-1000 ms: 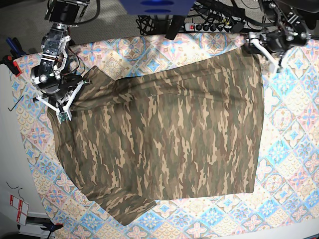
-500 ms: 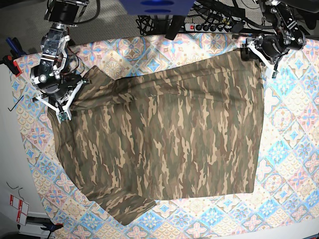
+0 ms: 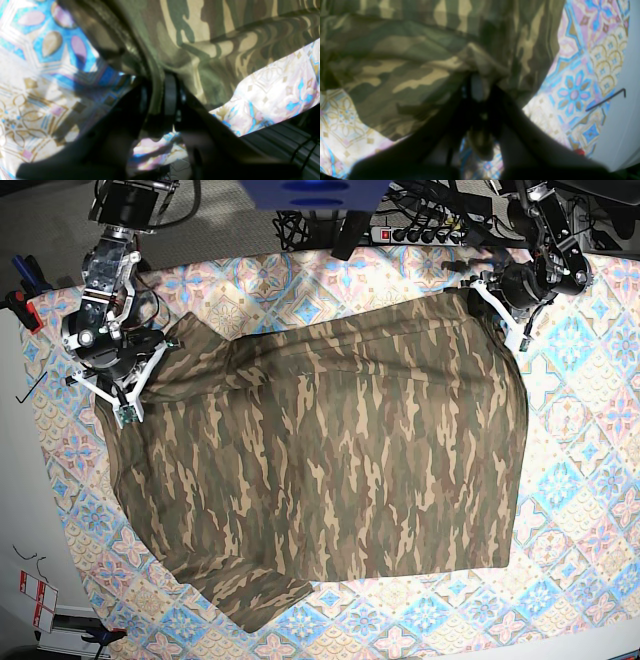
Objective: Fold the T-shirt properly
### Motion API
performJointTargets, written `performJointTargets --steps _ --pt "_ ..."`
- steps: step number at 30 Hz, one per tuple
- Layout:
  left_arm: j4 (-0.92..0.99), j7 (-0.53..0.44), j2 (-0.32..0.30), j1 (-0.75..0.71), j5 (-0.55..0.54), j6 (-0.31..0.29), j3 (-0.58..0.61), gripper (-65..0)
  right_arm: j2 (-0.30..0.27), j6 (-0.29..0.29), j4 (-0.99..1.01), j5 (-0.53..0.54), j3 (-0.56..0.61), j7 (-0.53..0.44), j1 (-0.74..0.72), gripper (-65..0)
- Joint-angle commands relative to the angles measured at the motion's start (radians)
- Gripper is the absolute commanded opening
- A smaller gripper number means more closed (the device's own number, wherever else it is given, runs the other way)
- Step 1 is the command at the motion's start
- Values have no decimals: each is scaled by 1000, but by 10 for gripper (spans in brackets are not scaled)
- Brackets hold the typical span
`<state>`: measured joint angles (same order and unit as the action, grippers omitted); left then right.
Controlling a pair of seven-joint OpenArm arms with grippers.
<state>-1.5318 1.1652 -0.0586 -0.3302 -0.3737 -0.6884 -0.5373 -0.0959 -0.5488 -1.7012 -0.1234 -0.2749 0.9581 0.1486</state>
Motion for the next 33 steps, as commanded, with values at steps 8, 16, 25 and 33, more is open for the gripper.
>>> performJointTargets --steps 8,16,25,33 --pt "-3 52 -4 -30 14 -10 -105 -590 -9 0 -17 3 -2 -14 -11 -649" --pt "-11 52 -24 -24 12 -10 -108 -605 -9 0 -17 3 -2 -14 -14 -649" --pt "-295 135 -20 -59 20 -10 -120 -612 -9 0 -17 3 -2 -15 -14 -649" --pt "-306 154 -22 -39 23 -10 -160 -612 -9 0 -17 3 -2 -14 -14 -649"
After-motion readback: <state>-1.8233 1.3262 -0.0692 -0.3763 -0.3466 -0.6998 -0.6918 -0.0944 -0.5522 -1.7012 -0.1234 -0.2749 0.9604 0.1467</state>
